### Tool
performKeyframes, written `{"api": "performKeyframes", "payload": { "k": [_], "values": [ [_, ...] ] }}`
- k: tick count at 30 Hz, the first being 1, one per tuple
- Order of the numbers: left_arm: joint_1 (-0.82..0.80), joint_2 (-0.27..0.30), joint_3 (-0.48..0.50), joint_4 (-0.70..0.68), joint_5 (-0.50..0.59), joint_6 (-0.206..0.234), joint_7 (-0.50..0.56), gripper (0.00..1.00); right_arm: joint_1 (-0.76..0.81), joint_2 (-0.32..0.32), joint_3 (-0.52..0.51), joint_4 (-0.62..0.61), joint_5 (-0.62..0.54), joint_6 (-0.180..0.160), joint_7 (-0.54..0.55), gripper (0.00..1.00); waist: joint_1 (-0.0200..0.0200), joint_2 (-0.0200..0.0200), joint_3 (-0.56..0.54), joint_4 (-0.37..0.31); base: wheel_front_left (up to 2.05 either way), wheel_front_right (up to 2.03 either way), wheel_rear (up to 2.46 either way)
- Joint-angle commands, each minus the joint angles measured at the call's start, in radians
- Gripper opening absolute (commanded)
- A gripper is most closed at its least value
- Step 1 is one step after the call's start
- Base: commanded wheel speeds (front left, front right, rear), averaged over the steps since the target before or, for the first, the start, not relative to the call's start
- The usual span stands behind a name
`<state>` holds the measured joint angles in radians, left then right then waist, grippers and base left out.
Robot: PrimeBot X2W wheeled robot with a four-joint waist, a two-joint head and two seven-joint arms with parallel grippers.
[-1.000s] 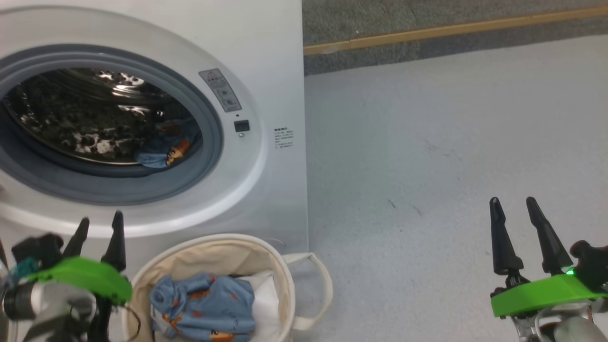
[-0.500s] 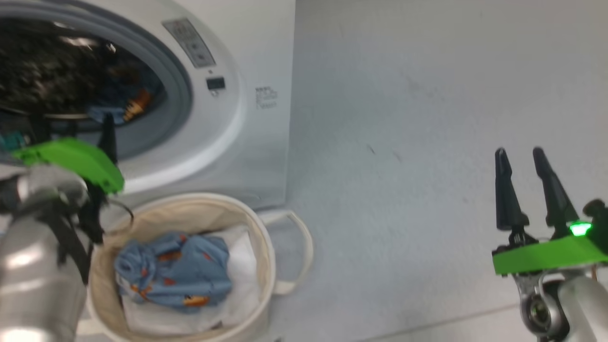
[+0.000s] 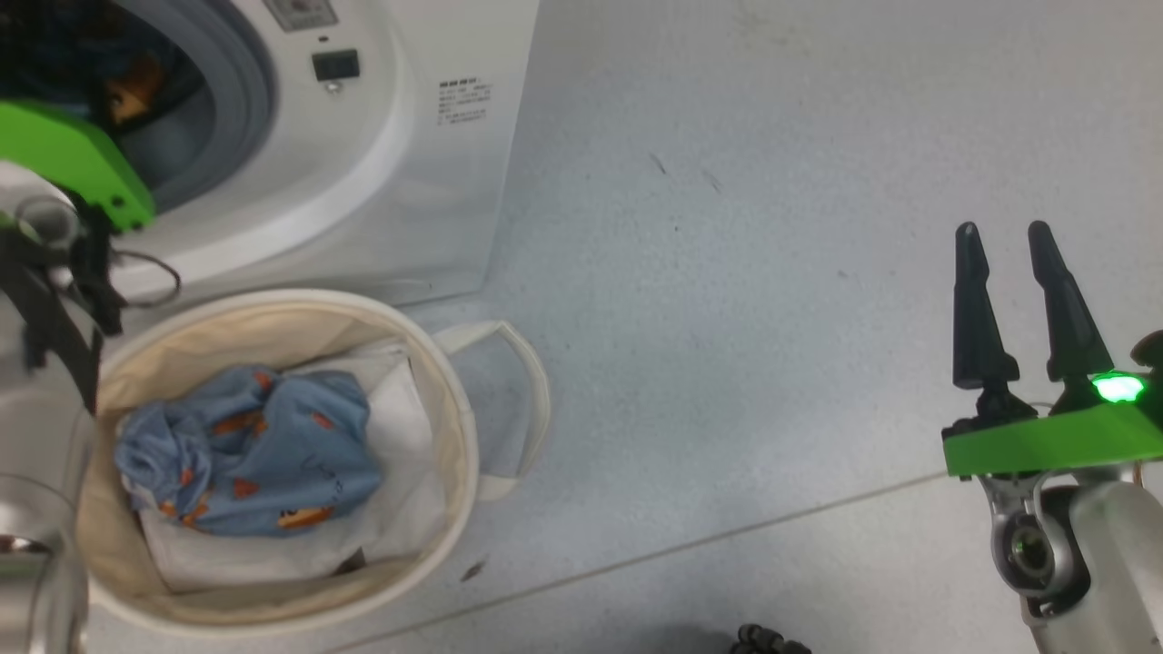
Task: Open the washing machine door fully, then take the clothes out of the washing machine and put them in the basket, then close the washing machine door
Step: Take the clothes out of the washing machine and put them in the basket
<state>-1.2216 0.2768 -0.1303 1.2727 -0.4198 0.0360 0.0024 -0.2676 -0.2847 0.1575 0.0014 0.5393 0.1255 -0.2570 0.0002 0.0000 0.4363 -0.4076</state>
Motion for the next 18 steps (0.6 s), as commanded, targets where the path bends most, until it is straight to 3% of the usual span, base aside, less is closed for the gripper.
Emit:
{"api": "performKeyframes", "payload": {
  "k": [1, 5, 9, 18],
  "values": [
    [-0.052, 0.058, 0.007, -0.015, 0.01, 0.026, -0.004, 1.0, -0.016, -0.007, 0.005, -0.034, 0.004, 0.005, -0.005, 1.0, -0.0002, 0.0, 0.03, -0.008, 0.0, 0.0, 0.0],
    [-0.072, 0.065, 0.01, -0.002, 0.007, 0.058, 0.027, 1.0, -0.021, -0.003, 0.006, -0.034, 0.004, 0.005, -0.005, 1.0, -0.0002, 0.0, 0.04, -0.009, 0.0, 0.0, 0.0],
    [-0.104, 0.083, -0.002, 0.006, 0.021, 0.116, 0.043, 1.0, -0.026, -0.001, 0.012, -0.032, 0.005, 0.005, -0.005, 1.0, -0.0002, 0.0, 0.05, -0.01, 0.0, 0.0, 0.0],
    [-0.147, 0.084, -0.021, 0.014, 0.022, 0.147, 0.143, 1.0, -0.027, -0.008, 0.02, -0.03, 0.006, 0.005, -0.005, 1.0, -0.0002, 0.0, 0.067, -0.006, 0.0, 0.0, 0.0]
  ]
}}
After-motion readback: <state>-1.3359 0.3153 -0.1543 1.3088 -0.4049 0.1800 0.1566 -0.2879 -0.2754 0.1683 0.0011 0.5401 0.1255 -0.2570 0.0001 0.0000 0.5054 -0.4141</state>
